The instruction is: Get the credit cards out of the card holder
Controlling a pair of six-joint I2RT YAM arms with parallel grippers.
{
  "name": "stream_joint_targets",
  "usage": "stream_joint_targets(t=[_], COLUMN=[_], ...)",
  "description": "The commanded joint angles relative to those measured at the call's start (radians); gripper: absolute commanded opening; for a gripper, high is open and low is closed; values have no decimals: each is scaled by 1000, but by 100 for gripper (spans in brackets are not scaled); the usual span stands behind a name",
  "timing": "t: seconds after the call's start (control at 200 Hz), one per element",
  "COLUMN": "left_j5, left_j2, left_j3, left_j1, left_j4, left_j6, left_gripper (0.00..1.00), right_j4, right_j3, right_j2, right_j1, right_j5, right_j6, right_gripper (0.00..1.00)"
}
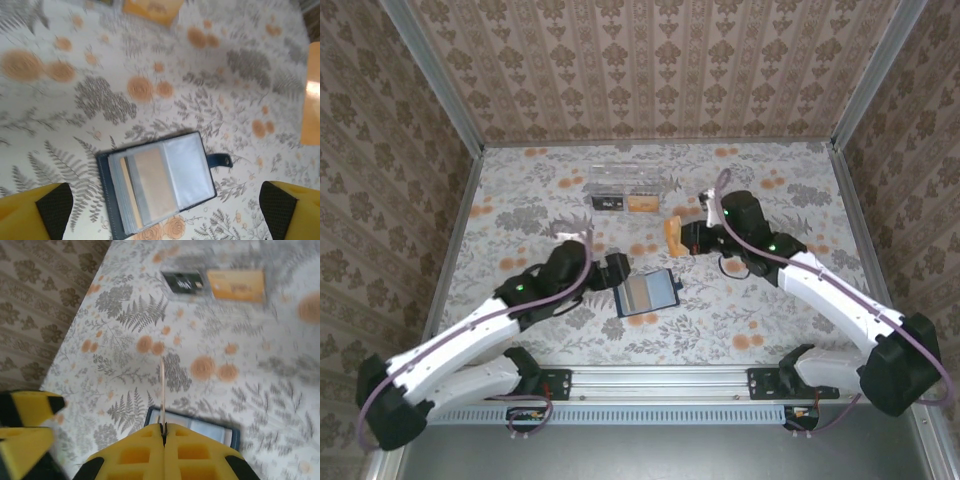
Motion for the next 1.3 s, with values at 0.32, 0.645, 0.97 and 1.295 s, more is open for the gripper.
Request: stream_joint_targets(t=[0.32, 0.645, 0.97, 1.295], left_j5=[-44, -102, -187, -209], left_j2=[-366, -415, -443, -434], left_j3=[-76, -32, -18, -25], left_j1=[85, 95, 97, 114], left_j4=[-223, -331, -382, -383], left_j6=[48, 87, 95, 108], left_gripper=[100, 100, 100, 100], right_j4=[-132, -296, -272, -244], right_j3=[453, 768, 926, 941], right_j2=[411, 753, 958, 1015], right_j1=[102, 104, 97, 53], right_j5=[177, 336, 389, 379], right_j6=[-741, -1195, -1373, -1397], right_gripper=[0, 0, 0, 0])
